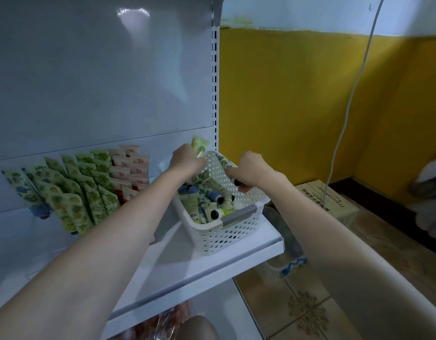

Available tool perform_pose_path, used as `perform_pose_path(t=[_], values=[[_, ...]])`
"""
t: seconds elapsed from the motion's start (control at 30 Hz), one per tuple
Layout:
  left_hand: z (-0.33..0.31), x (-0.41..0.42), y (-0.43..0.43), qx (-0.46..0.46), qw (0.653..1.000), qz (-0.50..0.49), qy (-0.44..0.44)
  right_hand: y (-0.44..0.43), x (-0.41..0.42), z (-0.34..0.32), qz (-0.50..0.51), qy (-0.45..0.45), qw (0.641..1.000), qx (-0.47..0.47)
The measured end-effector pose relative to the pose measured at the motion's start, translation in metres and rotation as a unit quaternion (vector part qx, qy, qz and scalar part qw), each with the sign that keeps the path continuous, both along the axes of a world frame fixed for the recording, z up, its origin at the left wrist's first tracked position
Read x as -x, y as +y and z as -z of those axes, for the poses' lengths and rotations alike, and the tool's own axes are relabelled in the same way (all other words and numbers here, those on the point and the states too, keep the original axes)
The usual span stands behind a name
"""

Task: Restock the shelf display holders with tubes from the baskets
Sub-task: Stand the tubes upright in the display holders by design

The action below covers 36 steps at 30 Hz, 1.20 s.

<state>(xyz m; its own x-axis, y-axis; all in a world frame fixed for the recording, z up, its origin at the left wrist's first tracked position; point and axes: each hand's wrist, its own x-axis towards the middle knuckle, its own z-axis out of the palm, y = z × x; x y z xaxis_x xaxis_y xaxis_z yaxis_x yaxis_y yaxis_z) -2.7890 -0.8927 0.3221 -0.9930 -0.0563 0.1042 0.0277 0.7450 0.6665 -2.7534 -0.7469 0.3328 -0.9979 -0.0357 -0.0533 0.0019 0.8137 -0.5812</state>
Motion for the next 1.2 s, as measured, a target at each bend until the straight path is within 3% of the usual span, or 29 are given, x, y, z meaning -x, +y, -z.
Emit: perform_pose_path(t=[0.1,0.17,0.27,0.5,0.57,0.63,0.73,0.83,0.93,1.07,1.2], values=[[-0.004,-0.011,0.007,0.241,0.963,0.036,-0.116,0.0,-0.002,-0.002,0.01,0.006,1.0,0.003],[0.005,-0.016,0.012,0.337,0.925,0.052,-0.165,0.0,-0.005,-0.002,0.011,0.01,1.0,0.016],[0.022,-0.017,0.017,0.388,0.889,0.066,-0.234,0.001,-0.012,0.001,0.004,0.004,1.0,0.01],[0.022,-0.016,0.022,0.417,0.878,0.1,-0.215,0.004,-0.015,0.008,0.008,0.005,0.999,0.051],[0.021,-0.016,0.018,0.348,0.919,0.063,-0.172,0.003,-0.015,0.01,0.008,0.02,0.997,0.079],[0.011,-0.02,0.016,0.22,0.971,0.012,-0.095,0.001,-0.017,0.01,0.007,0.049,0.993,0.111],[-0.016,-0.041,0.013,-0.006,0.999,-0.035,0.019,-0.003,-0.022,0.005,0.014,0.113,0.978,0.177],[-0.039,-0.078,-0.005,-0.195,0.97,-0.031,0.143,-0.01,-0.038,-0.006,0.012,0.129,0.936,0.328],[-0.051,-0.12,-0.03,-0.354,0.917,-0.01,0.185,-0.025,-0.062,-0.016,-0.019,0.11,0.893,0.437],[-0.054,-0.163,-0.074,-0.471,0.869,-0.016,0.151,-0.06,-0.102,-0.02,-0.08,0.111,0.882,0.451],[-0.054,-0.195,-0.125,-0.452,0.875,-0.023,0.173,-0.099,-0.133,-0.009,-0.166,0.118,0.907,0.369]])
